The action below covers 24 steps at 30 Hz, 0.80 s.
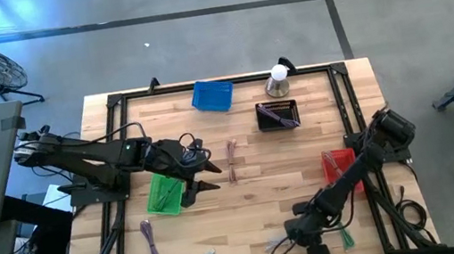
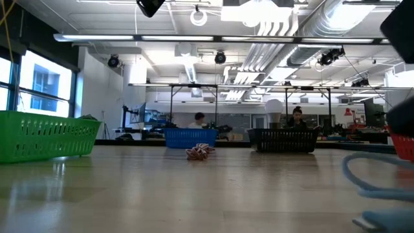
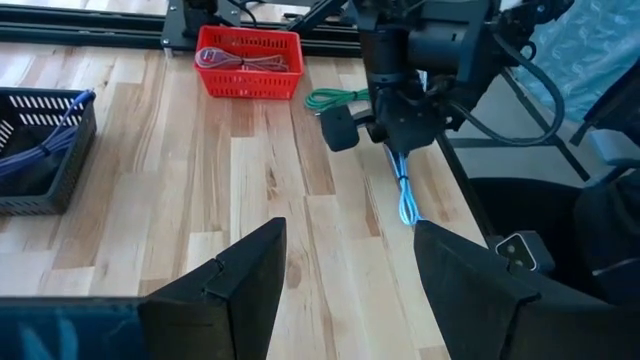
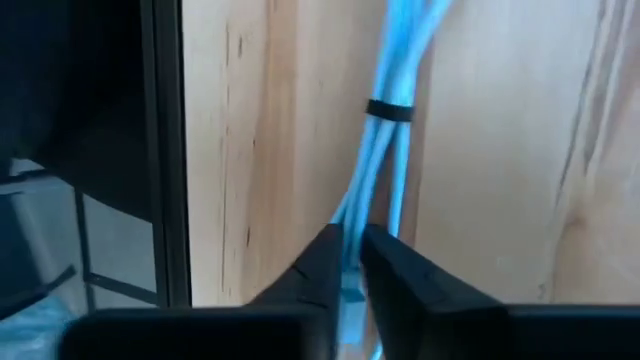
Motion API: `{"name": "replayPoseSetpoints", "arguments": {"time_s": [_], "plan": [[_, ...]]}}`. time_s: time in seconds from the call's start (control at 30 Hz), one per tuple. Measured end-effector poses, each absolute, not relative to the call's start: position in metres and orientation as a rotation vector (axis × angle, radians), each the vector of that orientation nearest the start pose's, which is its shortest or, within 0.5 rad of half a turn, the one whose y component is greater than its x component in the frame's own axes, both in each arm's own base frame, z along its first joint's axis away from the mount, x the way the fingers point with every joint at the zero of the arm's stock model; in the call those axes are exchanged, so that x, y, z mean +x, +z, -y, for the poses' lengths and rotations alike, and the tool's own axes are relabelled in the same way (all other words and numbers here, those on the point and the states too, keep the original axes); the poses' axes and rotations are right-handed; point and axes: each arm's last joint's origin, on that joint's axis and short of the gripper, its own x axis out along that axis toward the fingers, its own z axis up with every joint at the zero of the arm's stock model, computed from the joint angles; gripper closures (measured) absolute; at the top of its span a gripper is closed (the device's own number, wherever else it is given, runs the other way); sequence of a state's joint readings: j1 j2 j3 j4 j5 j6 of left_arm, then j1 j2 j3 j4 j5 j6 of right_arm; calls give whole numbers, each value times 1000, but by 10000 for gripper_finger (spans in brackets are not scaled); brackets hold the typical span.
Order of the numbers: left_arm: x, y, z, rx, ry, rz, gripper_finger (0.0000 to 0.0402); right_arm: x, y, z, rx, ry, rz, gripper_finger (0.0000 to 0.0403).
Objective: Pick & Place USB Port
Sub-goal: Put the right light blue charger cable into the blue bin
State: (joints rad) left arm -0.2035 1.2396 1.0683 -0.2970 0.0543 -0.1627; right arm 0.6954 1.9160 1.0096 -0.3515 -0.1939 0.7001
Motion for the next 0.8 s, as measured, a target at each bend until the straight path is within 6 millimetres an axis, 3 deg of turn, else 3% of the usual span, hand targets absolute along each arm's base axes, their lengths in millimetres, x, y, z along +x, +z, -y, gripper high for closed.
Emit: {"name": "replayPoseSetpoints", "arguments": {"time_s": [0.07,0.47,0.67,0.8], "plan": [[266,327,57,-124,-214,-488,186,257,104,-218,259,296,-1445,392],[266,327,56,-124,-213,-490,186,255,115,-216,221,235,-1409,401],[265,324,56,-123,-210,-516,186,239,147,-202,158,79,-1353,402],[265,324,56,-99,-213,-513,186,234,180,-198,178,53,-1211,402]]}}
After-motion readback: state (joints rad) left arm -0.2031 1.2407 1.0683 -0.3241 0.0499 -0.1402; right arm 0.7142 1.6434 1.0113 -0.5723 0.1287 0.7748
